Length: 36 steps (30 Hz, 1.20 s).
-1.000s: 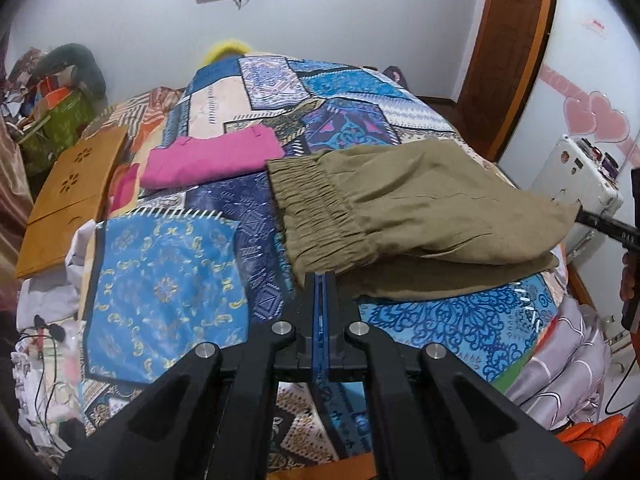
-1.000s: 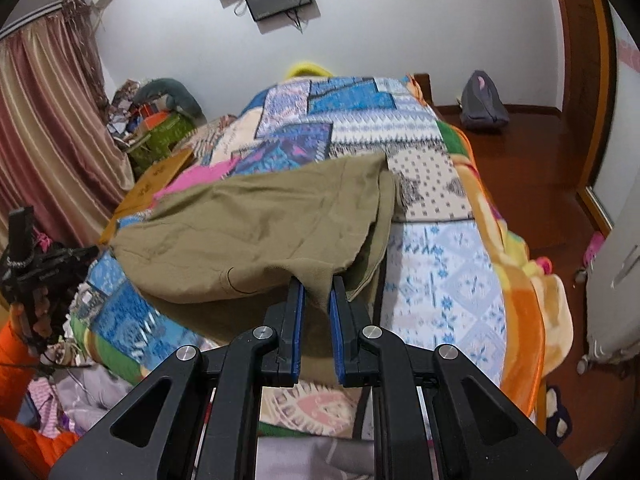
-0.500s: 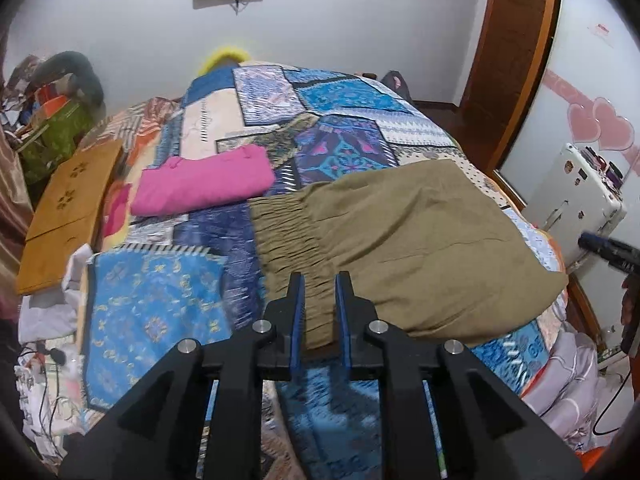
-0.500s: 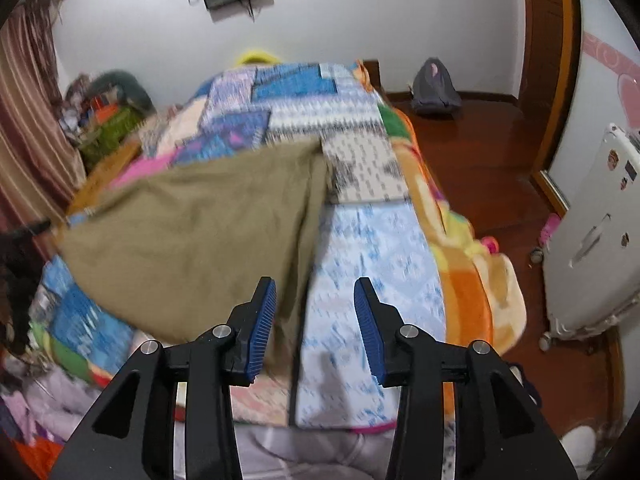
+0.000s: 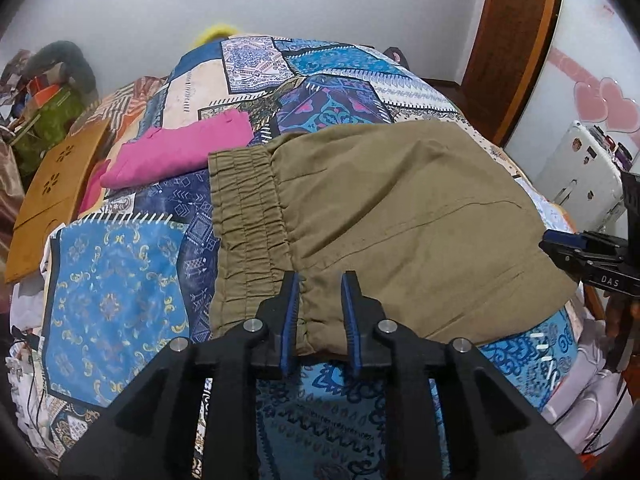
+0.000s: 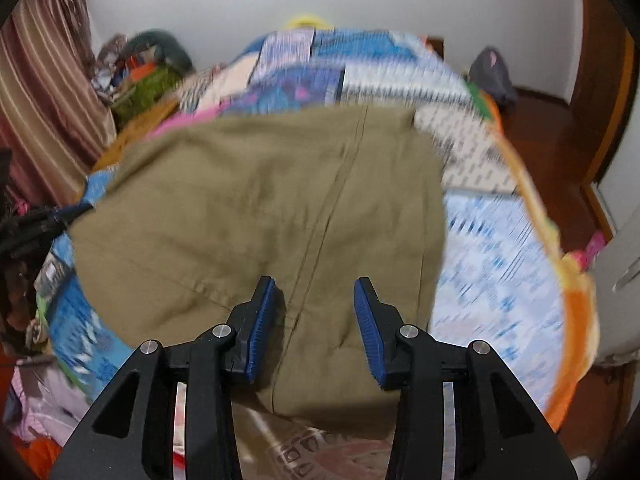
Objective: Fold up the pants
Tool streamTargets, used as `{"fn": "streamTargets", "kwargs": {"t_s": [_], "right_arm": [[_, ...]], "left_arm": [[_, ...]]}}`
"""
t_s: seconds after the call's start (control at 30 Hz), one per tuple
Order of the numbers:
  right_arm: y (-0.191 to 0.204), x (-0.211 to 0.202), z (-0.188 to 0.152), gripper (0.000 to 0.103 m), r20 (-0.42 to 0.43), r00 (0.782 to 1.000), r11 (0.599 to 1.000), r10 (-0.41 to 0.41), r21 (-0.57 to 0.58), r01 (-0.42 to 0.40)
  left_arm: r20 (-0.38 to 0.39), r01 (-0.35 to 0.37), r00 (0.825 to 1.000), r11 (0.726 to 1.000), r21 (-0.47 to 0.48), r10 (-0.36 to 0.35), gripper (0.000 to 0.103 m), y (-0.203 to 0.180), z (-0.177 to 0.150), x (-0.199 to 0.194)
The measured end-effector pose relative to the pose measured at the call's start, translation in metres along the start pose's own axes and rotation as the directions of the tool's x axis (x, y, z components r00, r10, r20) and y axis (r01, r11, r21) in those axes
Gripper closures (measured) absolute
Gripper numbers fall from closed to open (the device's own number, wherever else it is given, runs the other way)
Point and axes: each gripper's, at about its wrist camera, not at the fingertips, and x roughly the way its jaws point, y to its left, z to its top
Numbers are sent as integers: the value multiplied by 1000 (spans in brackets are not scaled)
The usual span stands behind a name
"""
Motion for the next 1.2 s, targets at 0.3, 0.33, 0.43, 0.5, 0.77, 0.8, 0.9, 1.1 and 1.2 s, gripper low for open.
{"fn": "streamTargets", "kwargs": {"t_s": [0.3,0.33,0.43,0.5,0.77,0.8,0.9,1.1,1.2], "right_arm": [[-8,-19,21,65,-2,999,999,-38,-35,37],[-10,-22,25,65,10,999,998,-43,-37,43],[-17,-28,42,65,51,997,998,-56,-38,58],[-22,-28,57,65,79,994,996,-72,-45,76],[-40,-3,114,64,137,984,991,-116,-53,124],[-42,4,120,63,139,983,990,-122,-53,130],[-51,22,136,60,130,984,990,-124,-54,132],[-69,68,159,57,62,992,992,-111,-52,114],[-74,93,166,57,16,994,992,-105,-61,106]], "left_arm": [[26,-32,999,999,7,32,70,13,30,-18],[37,-37,999,999,1,37,67,17,36,-20],[74,-59,995,998,-17,60,62,31,55,-23],[87,-71,994,997,-30,73,62,41,68,-19],[43,-78,996,992,-99,82,62,80,104,30],[26,-68,997,991,-111,71,62,84,105,37],[-37,-42,999,988,-148,37,62,93,106,61],[-72,2,997,977,-214,-18,48,105,103,86],[-74,31,996,973,-228,-49,48,107,104,92]]}}
